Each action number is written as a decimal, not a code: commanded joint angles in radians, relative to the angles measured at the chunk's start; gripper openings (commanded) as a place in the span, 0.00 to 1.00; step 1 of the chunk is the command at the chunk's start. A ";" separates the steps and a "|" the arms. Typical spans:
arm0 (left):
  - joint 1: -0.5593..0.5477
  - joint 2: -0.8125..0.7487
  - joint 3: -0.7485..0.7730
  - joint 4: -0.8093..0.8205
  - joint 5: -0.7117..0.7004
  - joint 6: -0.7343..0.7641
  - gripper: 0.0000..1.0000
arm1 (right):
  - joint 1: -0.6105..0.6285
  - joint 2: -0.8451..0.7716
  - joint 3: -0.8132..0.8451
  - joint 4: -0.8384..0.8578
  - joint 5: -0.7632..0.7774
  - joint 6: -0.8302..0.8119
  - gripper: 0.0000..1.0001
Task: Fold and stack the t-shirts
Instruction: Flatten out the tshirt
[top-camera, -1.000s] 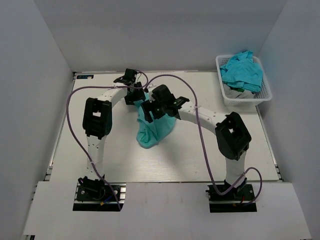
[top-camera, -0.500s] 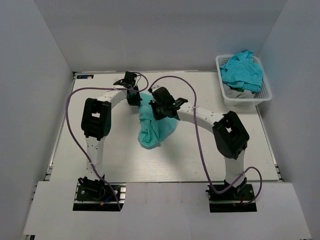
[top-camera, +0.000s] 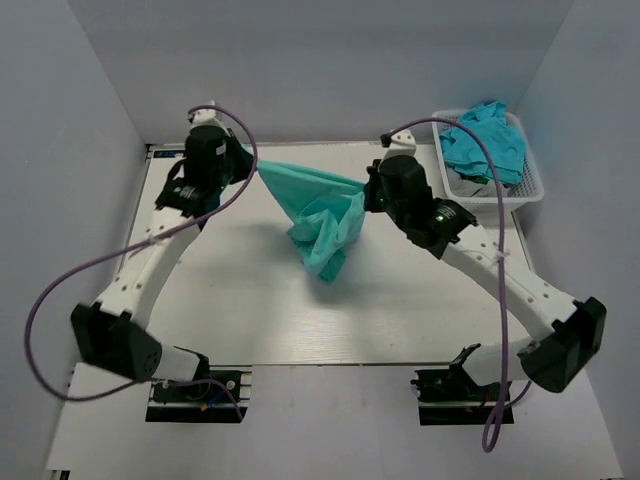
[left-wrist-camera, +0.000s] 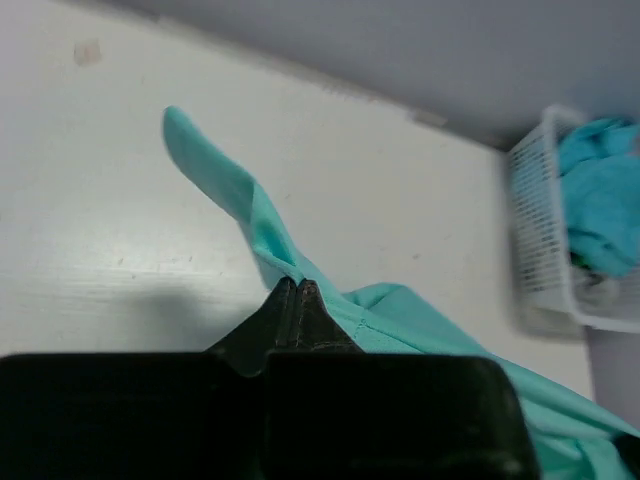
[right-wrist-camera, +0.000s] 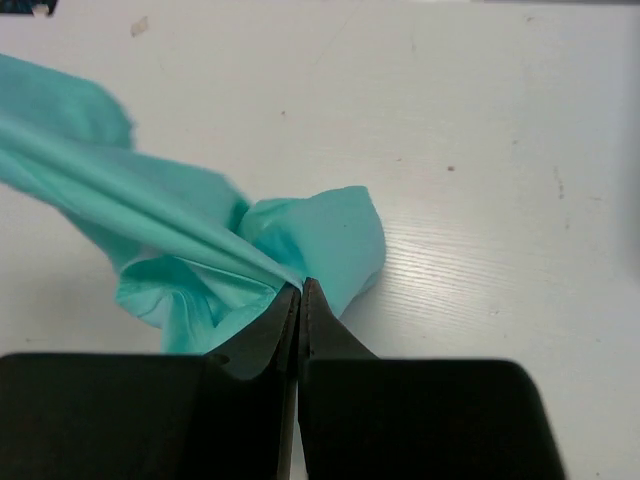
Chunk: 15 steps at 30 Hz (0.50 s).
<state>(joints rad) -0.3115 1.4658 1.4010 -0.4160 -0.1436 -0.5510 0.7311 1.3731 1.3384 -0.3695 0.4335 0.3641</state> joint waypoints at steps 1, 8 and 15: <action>0.023 -0.155 -0.034 0.034 -0.162 0.016 0.00 | -0.030 -0.121 -0.005 -0.074 0.163 -0.017 0.00; 0.023 -0.424 0.052 0.105 -0.036 0.048 0.00 | -0.027 -0.285 0.117 -0.075 -0.213 -0.264 0.00; 0.023 -0.533 0.271 0.134 0.134 0.069 0.00 | -0.025 -0.371 0.353 -0.095 -0.562 -0.356 0.00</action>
<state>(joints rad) -0.3222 1.0031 1.5703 -0.3496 0.0113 -0.5236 0.7273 1.0679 1.6123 -0.4213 0.0166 0.1047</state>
